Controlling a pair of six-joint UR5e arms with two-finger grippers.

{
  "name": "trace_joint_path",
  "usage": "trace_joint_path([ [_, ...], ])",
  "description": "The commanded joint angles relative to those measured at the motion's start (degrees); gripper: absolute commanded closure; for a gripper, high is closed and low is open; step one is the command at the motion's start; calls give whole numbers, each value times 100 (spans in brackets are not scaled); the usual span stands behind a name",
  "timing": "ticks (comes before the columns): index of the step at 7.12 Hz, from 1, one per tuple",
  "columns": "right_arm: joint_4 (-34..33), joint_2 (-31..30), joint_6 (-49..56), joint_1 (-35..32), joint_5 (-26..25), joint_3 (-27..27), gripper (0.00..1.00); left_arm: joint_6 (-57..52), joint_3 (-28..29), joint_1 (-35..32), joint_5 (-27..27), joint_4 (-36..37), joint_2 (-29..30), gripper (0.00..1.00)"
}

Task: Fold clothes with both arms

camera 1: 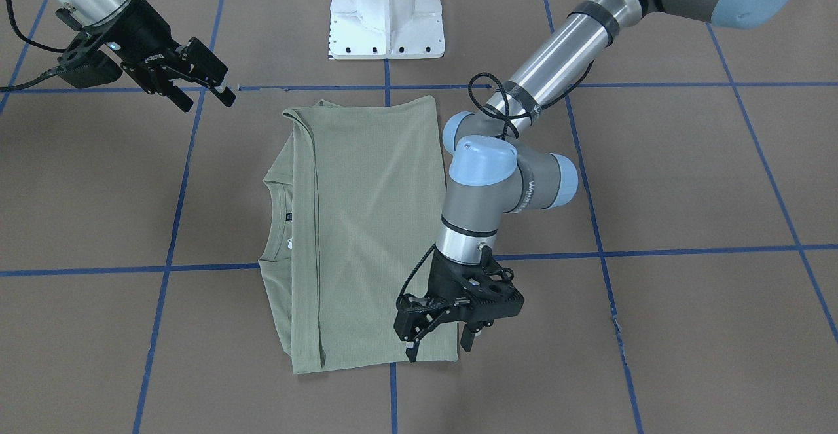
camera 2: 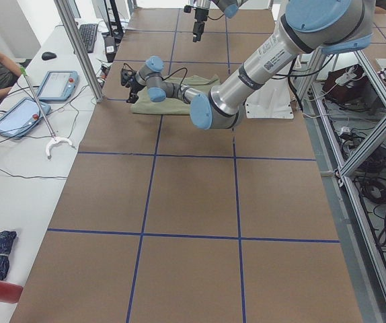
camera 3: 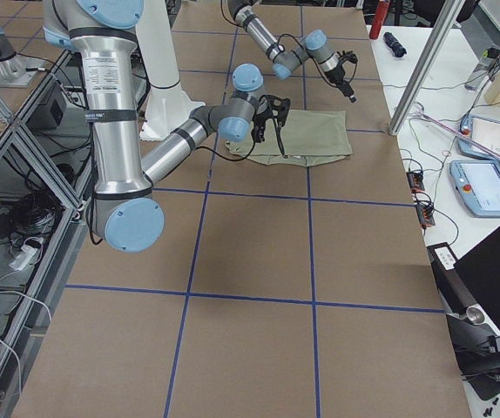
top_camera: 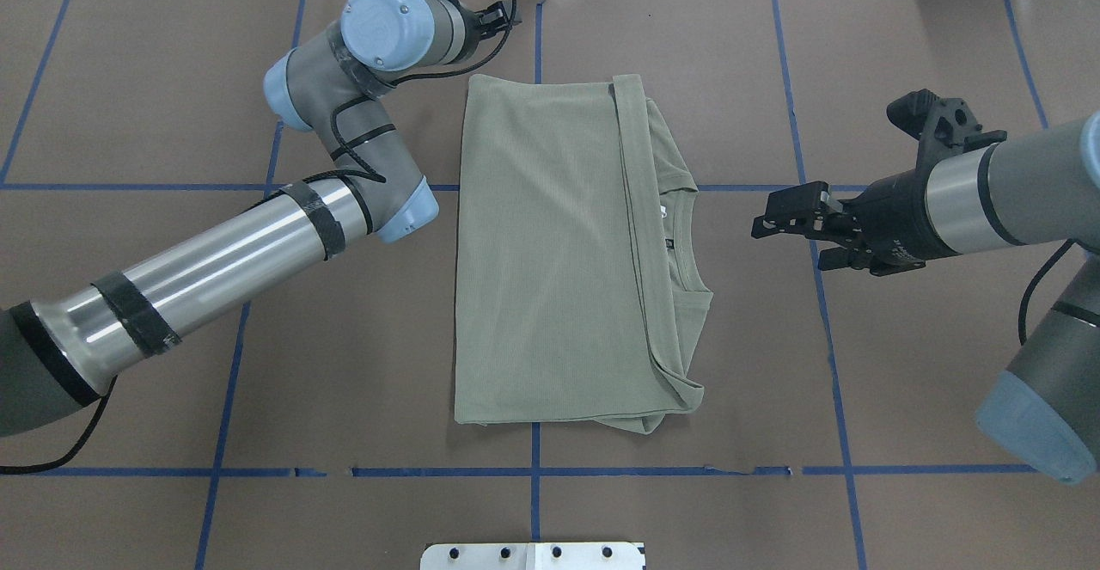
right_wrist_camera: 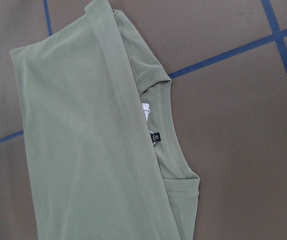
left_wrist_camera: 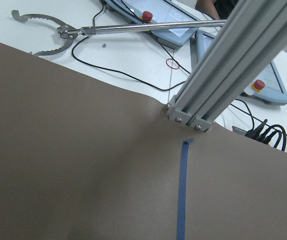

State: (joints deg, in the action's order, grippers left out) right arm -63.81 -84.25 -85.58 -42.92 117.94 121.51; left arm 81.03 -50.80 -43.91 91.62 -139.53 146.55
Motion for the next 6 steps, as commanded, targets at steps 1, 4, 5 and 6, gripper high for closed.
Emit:
trace_joint_path([
  [1,-732,415,398,580,-698,-135,0,-104,-1467,-109,977,913,-851,0],
  [4,-2152,1671,1769,1152,-1113,-792,0,-753,-3895,-109,1051,2073,-2180,0],
  [5,-2214,1823,2268,1302,-1202,-1047,0,-912,-4538,-100,1077,2705,-2322,0],
  [6,-2215,1833,2604,1469,-1360,-1215,0,-913,-4805,-100,1278,2955,-2350,0],
])
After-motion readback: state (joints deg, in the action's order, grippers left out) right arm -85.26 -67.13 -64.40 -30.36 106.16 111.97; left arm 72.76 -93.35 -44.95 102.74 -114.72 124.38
